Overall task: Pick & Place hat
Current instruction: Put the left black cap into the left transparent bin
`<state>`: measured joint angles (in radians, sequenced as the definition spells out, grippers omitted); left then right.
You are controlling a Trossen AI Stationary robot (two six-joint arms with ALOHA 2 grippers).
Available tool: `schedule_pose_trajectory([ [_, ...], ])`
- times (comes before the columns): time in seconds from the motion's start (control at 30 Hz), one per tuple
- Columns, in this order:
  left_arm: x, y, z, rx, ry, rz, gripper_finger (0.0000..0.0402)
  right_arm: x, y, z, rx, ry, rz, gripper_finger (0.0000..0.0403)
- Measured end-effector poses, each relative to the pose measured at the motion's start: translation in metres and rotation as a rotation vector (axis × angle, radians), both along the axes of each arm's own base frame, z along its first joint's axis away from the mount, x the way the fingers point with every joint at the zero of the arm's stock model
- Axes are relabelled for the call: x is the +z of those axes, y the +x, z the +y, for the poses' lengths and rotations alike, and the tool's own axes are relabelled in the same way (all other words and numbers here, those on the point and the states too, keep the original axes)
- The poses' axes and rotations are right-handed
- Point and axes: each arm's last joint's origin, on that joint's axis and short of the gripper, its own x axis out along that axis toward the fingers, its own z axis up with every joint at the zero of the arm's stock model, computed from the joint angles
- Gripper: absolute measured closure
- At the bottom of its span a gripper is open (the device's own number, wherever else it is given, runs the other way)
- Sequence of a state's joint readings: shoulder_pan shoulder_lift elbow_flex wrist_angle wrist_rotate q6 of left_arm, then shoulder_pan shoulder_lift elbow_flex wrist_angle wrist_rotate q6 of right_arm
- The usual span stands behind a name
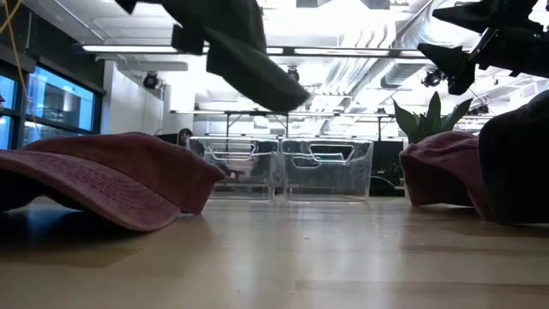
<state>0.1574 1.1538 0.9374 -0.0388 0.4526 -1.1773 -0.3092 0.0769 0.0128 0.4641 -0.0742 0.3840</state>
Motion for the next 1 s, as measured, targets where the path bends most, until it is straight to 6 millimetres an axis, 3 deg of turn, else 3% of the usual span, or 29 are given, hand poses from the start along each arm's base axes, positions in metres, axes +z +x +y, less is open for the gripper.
schedule_pose_trajectory([
  [0.23, 0.021, -0.013, -0.001, 0.021, 0.091, 0.118, 0.0401, 0.000, 0.000, 0.000, 0.000, 0.002, 0.005, 0.0096],
  [0.8, 0.020, -0.028, 0.000, 0.074, 0.199, 0.328, 0.0401, 0.000, 0.000, 0.000, 0.000, 0.002, 0.005, 0.0096],
  [1.0, 0.037, -0.037, 0.001, 0.094, 0.265, 0.389, 0.0401, -0.001, 0.000, 0.000, 0.000, 0.002, 0.006, 0.0096],
])
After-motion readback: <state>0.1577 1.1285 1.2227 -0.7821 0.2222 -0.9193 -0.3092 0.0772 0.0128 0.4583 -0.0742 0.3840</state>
